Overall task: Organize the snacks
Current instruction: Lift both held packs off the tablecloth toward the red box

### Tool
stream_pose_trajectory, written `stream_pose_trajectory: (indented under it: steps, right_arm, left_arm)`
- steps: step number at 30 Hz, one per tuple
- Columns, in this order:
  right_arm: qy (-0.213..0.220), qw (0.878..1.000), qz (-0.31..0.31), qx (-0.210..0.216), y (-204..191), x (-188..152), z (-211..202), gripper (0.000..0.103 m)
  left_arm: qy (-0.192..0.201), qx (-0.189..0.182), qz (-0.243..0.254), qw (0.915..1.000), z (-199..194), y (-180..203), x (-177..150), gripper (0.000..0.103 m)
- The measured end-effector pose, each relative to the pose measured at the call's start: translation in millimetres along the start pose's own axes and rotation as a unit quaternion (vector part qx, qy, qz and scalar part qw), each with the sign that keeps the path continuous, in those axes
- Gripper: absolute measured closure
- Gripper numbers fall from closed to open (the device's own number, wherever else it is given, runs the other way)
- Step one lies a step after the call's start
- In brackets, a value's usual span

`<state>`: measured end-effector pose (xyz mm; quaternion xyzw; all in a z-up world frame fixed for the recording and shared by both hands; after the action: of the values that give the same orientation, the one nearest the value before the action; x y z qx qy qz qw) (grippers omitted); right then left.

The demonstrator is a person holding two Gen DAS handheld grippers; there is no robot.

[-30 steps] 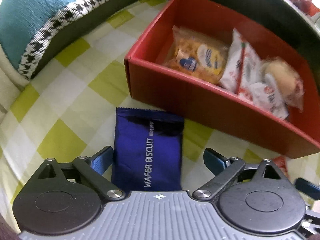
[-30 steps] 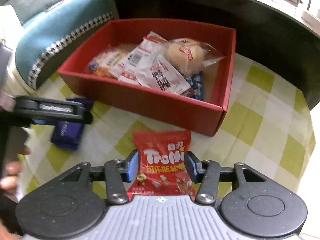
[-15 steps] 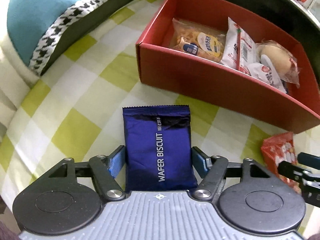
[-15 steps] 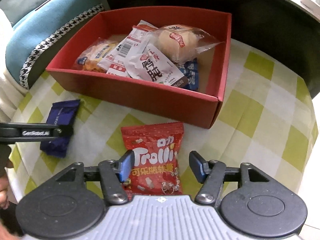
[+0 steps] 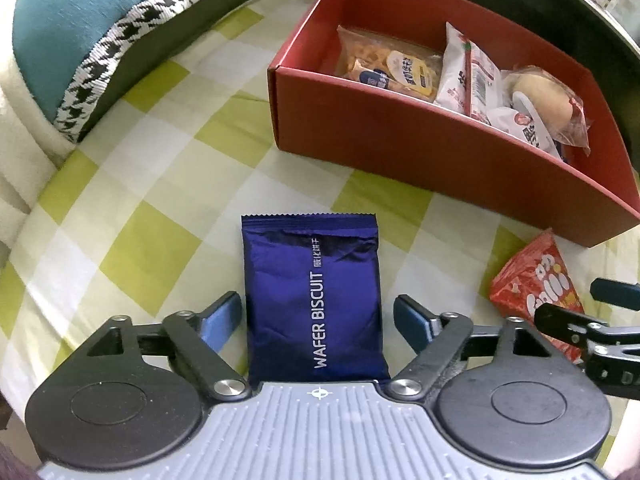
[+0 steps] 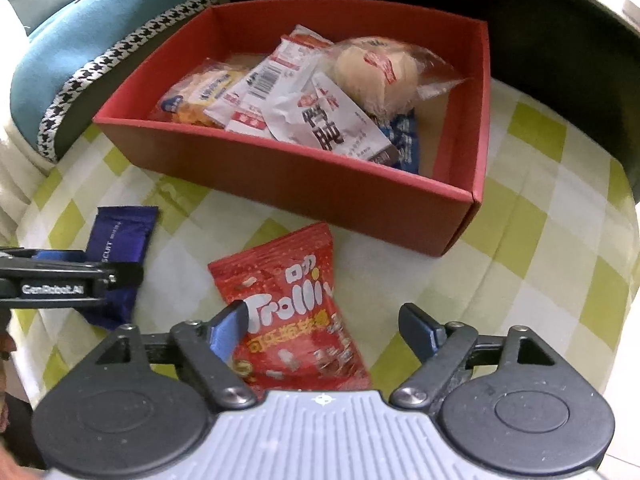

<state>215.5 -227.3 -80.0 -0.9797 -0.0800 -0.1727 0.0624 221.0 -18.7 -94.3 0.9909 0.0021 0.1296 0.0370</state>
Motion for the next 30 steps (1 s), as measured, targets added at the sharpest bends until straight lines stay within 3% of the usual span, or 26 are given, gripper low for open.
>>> stream_pose_trajectory:
  steps: [5,8,12,13,16,22,30]
  right_arm:
    - [0.005,0.999,-0.029,0.023,-13.1,0.7,-4.4,0.019]
    - [-0.020,0.999,-0.049,0.013,-21.2,-2.6,12.8,0.018]
    - [-0.008,0.997,-0.079,-0.018,-30.8,-5.7,20.1,0.019]
    - [-0.005,0.997,-0.079,-0.021,-31.0,-6.1,20.3,0.022]
    - [0.005,0.995,-0.088,-0.042,-31.2,-8.1,16.8,0.045]
    - [0.008,0.996,-0.076,-0.035,-31.2,-9.7,9.1,0.047]
    - [0.057,0.997,-0.045,-0.014,-30.1,-12.9,-28.9,0.047]
  left_arm:
    - [-0.006,-0.002,0.004,1.0000,2.5,0.8,-1.2,0.010]
    - [-0.008,0.003,0.008,0.9999,3.8,2.7,-1.7,0.008]
    - [0.004,0.030,0.020,0.9993,6.9,5.3,-1.3,0.013]
    - [0.007,0.034,0.023,0.9991,5.6,5.8,-1.9,0.016]
    - [0.012,0.032,0.022,0.9992,1.6,4.5,-0.7,0.025]
    - [0.011,0.016,0.008,0.9998,-5.3,-1.5,-2.7,0.028]
    - [0.040,-0.011,0.012,0.9991,-32.9,5.4,-7.7,0.028]
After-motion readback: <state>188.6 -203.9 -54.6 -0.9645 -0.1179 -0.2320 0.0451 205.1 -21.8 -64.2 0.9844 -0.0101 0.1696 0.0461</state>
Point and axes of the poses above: each gripper's, at about its wrist camera, not at the fingertips, and z roughly the way its jaws point, y to its right, x to its top, the point moved 4 cm from there along z, roughly the way its jaws point, and after that the axes turned 5 degrees about -y, right-handed, at the moved point
